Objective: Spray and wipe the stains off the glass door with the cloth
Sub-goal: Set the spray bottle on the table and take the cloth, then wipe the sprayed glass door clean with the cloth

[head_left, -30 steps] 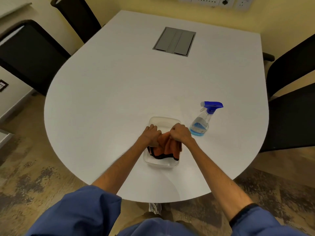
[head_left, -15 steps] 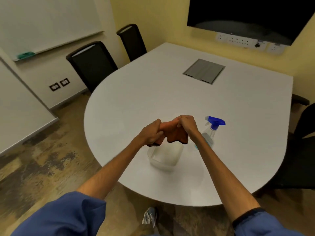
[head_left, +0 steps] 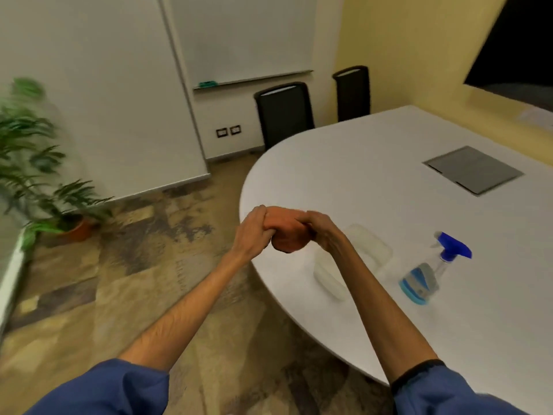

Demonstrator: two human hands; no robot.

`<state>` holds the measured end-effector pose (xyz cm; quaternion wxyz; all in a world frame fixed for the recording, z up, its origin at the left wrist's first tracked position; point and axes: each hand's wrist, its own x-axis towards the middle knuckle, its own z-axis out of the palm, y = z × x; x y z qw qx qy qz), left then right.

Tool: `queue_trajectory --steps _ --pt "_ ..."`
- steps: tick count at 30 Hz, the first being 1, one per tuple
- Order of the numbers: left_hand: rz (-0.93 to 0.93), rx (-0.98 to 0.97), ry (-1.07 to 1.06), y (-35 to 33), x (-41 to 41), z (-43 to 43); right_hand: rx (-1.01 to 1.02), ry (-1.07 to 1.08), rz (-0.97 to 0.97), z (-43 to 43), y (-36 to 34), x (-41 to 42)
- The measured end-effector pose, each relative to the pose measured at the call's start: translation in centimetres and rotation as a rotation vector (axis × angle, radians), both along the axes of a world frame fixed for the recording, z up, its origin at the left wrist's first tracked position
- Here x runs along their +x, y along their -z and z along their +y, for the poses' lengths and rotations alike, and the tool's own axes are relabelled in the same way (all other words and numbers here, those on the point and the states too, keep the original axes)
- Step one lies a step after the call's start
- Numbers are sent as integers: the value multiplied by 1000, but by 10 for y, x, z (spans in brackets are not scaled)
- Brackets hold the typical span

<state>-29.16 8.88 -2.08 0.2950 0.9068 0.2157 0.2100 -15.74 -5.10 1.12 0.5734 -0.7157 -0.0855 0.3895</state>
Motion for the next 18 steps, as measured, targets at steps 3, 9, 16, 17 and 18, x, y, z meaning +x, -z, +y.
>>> queue_trajectory --steps 3,9,16,17,18 --pt "-18 -14 -151 -4 -59 24 130 -34 -51 42 -10 -36" --pt "-56 -58 -415 -10 -191 48 281 -340 -104 118 -28 -149" --pt "-163 -167 -615 -14 -364 21 377 -613 -55 138 -42 -310" --pt "-163 -201 -629 -15 -390 12 386 -644 -50 134 -44 -335" --pt "-163 -238 -642 -16 -417 2 393 -676 -44 129 -45 -360"
